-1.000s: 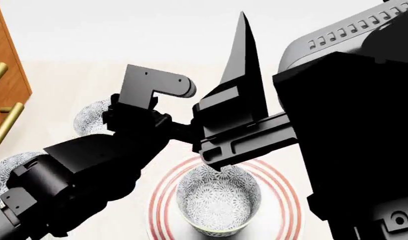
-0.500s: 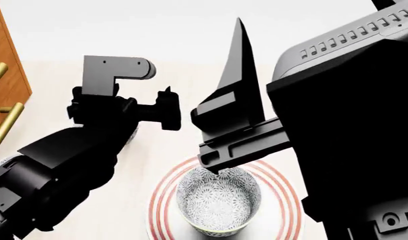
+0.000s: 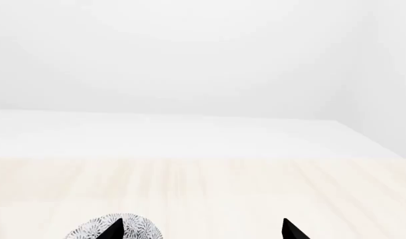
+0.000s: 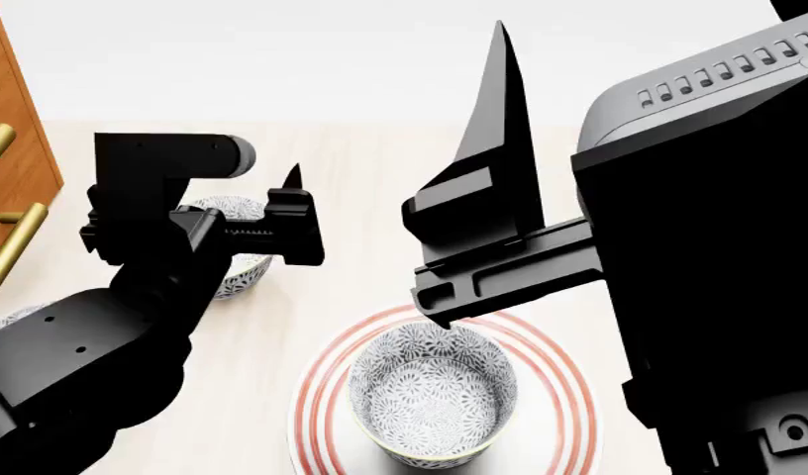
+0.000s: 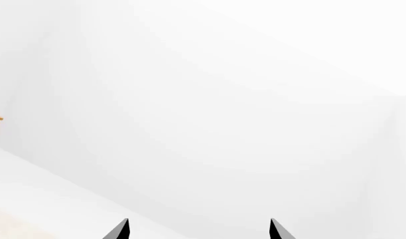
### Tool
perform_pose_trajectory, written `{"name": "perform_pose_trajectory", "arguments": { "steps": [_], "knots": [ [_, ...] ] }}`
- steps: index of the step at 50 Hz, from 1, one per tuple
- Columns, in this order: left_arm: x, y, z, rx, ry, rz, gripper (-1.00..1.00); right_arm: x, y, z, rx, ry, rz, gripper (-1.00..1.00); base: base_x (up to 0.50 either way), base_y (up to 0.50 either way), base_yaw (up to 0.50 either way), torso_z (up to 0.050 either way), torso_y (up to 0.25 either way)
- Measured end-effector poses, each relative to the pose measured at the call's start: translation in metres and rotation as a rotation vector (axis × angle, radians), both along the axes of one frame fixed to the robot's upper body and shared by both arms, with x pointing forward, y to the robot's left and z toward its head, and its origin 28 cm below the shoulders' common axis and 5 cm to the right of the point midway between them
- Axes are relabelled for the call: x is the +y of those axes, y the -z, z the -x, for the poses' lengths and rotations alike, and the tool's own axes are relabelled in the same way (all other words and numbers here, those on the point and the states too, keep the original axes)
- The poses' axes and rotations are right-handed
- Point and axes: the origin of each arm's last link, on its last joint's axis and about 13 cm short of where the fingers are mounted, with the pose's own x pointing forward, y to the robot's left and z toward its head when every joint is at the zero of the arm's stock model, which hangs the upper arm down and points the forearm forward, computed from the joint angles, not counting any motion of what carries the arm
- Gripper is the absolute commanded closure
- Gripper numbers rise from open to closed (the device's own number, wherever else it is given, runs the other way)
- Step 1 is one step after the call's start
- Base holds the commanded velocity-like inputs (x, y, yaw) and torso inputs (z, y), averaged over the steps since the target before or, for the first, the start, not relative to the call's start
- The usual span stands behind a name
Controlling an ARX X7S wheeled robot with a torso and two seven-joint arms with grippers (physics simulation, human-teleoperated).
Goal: Put the bowl at the front on the plate.
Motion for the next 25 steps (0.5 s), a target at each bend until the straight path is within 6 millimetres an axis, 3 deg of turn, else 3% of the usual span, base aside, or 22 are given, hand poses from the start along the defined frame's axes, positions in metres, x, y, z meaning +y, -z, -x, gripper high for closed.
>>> {"name": "perform_pose_trajectory", "arguments": {
  "steps": [25],
  "knots": [
    [0.01, 0.001, 0.043, -0.119, 0.049, -0.014, -1.0, 0.0, 0.003, -0.002, -0.012, 0.005, -0.009, -1.0, 0.0, 0.0, 0.0, 0.0, 0.0]
  ]
}}
